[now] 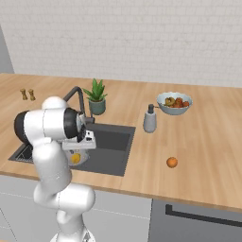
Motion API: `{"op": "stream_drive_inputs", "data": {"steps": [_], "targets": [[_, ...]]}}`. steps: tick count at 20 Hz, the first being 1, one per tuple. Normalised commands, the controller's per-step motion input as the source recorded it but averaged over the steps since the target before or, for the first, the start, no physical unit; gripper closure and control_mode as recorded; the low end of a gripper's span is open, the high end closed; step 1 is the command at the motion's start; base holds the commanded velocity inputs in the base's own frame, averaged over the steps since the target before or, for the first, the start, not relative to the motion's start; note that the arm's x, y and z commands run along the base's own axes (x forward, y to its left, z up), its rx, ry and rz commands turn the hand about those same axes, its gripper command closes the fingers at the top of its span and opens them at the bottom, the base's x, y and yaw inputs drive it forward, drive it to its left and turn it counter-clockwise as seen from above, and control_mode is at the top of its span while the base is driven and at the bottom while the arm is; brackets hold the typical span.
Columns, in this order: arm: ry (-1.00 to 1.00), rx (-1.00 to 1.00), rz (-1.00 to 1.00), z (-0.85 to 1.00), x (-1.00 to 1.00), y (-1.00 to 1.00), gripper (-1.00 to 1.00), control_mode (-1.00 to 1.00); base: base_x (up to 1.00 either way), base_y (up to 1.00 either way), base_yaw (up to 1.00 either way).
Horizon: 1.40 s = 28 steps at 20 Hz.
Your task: Put the colander in the sink, put the mango, tangerine in the colander, and turn on the sink faucet and pour water over the colander.
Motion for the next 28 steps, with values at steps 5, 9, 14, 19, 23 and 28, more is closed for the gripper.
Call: {"op": "stream_drive_inputs", "data": {"steps": [5,9,14,19,23,28], "targets": [[0.0,0.0,-0.02,0.41,-0.22,-0.55,-1.0,-1.0,0.0,0.0,0.0],[0.0,0.0,0.0,0.46,-0.18,-0.63,-1.0,-1.0,0.0,0.0,0.0],[0.0,0.0,0.0,0.48,-0.2,-0.6,-1.0,-1.0,0.0,0.0,0.0],[0.0,0.0,-0.03,0.38,-0.35,-0.66,-1.0,-1.0,0.0,0.0,0.0],[0.0,0.0,-0.07,0.28,-0.38,-0.73,-1.0,-1.0,0.0,0.0,0.0],[0.0,0.0,-0.07,0.33,-0.27,-0.68,-1.0,-1.0,0.0,0.0,0.0]]}}
